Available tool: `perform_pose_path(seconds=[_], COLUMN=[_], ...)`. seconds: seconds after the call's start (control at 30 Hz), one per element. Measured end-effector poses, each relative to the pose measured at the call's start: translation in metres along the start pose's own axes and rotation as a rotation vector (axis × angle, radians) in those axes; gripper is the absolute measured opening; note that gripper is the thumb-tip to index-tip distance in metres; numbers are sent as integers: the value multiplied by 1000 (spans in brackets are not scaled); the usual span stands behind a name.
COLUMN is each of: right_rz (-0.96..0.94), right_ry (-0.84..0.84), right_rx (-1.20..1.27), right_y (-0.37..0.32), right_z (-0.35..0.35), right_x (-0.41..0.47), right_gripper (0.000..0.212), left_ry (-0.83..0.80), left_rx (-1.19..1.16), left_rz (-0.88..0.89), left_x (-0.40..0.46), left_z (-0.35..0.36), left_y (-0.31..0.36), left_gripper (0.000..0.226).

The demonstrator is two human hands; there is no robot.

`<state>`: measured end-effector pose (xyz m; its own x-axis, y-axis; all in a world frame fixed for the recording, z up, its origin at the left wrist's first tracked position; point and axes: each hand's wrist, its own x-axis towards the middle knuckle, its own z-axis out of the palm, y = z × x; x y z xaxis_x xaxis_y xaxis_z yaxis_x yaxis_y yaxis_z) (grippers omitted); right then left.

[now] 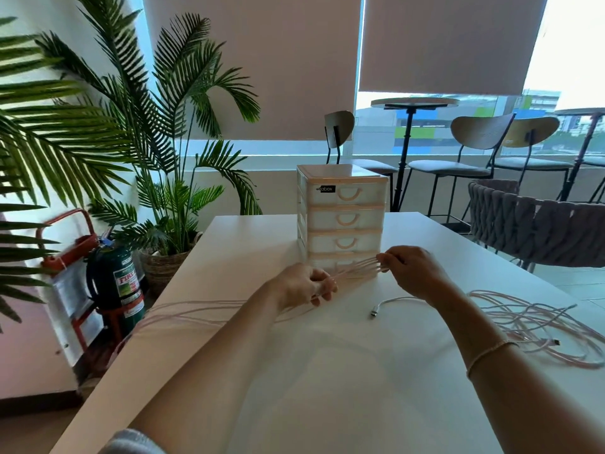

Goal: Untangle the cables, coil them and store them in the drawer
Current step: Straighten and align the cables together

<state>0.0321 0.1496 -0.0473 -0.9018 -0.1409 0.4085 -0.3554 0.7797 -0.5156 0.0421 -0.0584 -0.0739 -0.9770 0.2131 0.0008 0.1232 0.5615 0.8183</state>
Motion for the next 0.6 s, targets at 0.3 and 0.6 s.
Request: perform_pose_path(seconds=[0.3, 0.6], right_rz=[-7, -38], right_ry=[11, 38], right_rx=[32, 62], right_y=[-7, -15], right_z=[0, -3], right_x=[-1, 2], right_gripper=[30, 29], left_ry=[-2, 115], left_rx=[-24, 19], left_rz=[-75, -46], left_x=[-5, -7], left_z=[-1, -2], left_y=[-23, -20], left_gripper=[18, 32])
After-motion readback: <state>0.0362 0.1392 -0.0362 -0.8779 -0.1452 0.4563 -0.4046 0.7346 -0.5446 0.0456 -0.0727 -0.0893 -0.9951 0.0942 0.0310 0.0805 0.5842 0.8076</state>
